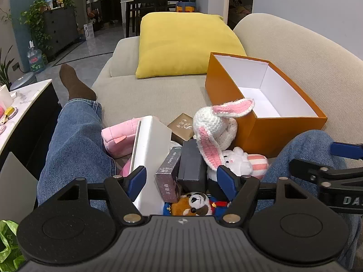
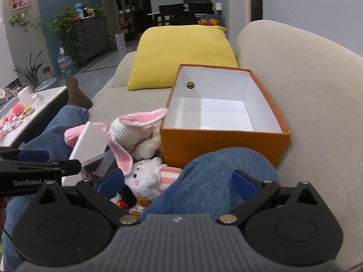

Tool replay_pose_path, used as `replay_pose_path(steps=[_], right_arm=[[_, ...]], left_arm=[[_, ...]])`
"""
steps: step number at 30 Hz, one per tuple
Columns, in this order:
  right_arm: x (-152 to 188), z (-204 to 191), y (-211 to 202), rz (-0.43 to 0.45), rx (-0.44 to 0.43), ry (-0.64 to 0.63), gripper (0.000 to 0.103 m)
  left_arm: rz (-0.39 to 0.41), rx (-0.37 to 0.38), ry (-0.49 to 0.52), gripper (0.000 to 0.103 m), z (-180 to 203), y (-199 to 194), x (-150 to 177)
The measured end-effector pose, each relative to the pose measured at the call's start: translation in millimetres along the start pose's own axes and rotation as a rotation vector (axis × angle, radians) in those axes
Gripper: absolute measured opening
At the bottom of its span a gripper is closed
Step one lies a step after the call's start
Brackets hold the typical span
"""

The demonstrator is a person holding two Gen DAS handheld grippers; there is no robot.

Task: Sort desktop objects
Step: 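Grasp the crocheted bunny with left tool while right tool grasps the white plush dog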

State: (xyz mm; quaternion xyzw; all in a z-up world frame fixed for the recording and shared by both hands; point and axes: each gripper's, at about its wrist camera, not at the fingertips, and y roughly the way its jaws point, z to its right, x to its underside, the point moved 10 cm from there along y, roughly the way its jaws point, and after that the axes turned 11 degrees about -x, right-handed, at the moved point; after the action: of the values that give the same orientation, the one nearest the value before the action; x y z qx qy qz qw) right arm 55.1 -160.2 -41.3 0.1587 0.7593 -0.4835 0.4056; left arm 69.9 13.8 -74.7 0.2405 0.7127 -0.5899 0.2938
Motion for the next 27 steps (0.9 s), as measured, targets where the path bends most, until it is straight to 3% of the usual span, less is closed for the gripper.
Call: replay_pose_path(steps=[5,14,20,27], right_arm=[[-6.6,-11.0,14.5,-0.043,-0.04,-0.094,0.074],[-26.2,-13.1,50.5,-0.126,-0.098,-0.197,0.047],[-25.6,-11.8,80.7,-0.2,-0.135,-0.197,0.04],[-21.9,-5.1,101.6,-0.265,-0.163,-0.169,0.04]], left_arm=[[0.0,0.038,0.033,0.07,5.3,3.3,-4.9],[0.059,0.101,0.112,0.07,26.7,22.7,-37.0],[0.026,0.133,0.154,0.07,40.5,50.8,-51.2],[-0.01,0.211,0.217,0.07,60.0,76.9,-62.5]])
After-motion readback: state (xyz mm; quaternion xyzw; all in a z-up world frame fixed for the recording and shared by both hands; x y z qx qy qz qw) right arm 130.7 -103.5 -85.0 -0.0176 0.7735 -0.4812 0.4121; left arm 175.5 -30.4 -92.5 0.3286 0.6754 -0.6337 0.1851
